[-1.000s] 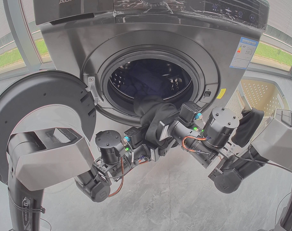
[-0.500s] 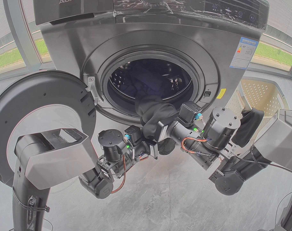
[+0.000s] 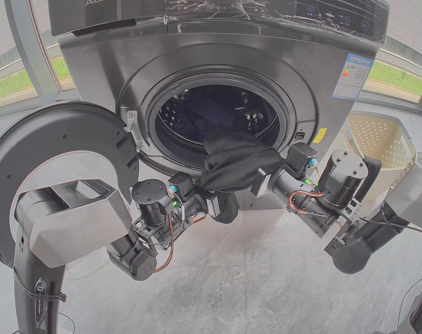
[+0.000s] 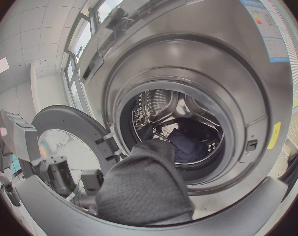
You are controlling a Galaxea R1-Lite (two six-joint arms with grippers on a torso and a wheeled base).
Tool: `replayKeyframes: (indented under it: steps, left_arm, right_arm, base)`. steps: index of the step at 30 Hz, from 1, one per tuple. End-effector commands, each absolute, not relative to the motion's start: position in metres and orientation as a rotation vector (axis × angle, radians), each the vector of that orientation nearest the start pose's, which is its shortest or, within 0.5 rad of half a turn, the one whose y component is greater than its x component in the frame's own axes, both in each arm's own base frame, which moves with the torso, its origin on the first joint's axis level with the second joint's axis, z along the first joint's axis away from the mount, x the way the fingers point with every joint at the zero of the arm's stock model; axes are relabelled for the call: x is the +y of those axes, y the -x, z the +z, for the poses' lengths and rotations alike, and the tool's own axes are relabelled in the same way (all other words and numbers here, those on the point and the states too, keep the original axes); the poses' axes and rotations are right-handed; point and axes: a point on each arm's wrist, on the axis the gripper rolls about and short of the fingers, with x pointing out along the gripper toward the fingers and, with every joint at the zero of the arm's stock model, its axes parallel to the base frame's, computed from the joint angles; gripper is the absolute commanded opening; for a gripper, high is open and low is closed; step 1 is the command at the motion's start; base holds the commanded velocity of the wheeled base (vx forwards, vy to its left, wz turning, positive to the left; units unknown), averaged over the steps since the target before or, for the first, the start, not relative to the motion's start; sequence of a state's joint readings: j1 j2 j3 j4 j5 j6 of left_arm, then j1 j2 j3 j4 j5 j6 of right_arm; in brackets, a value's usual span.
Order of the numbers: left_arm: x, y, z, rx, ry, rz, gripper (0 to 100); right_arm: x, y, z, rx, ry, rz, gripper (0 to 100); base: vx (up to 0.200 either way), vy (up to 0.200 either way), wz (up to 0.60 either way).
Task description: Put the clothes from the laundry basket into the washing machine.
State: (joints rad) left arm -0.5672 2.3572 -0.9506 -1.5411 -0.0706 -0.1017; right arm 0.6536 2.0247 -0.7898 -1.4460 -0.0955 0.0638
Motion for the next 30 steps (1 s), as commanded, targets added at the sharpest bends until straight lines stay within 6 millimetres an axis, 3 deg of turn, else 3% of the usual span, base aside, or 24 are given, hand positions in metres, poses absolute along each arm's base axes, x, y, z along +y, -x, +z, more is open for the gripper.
replayKeyframes:
  steps: [1,9,19,20,25,28,30]
  left_arm:
    - [-0.214,-0.35,0.088,-0.146,0.147,-0.621,0]
    - [-0.21,-0.34,0.109,-0.174,0.174,-0.629,0]
    - [-0.206,-0.327,0.121,-0.176,0.209,-0.64,0]
    - [-0.206,-0.327,0.121,-0.176,0.209,-0.64,0]
    - [-0.205,-0.32,0.122,-0.164,0.213,-0.623,0]
    - [-0.201,-0.313,0.127,-0.165,0.213,-0.62,0]
    - [-0.194,-0.3,0.134,-0.159,0.212,-0.615,0]
  right_arm:
    - [0.197,-0.295,0.14,-0.137,-0.129,0.506,0]
    - [0.214,-0.298,0.102,-0.039,-0.097,0.531,0]
    - [0.226,-0.295,0.111,-0.087,-0.116,0.571,0]
    - [0.226,-0.295,0.111,-0.087,-0.116,0.571,100]
    - [0.229,-0.276,0.126,-0.112,-0.157,0.613,100]
    - [0.222,-0.264,0.123,-0.071,-0.139,0.621,100]
    - [0.209,-0.243,0.107,0.02,-0.106,0.631,100]
  base:
    - [0.0,0.0,0.0]
    - [0.0,0.0,0.0]
    - [0.0,0.0,0.0]
    - [0.0,0.0,0.0]
    - [0.0,0.0,0.0]
    - [0.0,0.0,0.0]
    - [0.0,0.0,0.0]
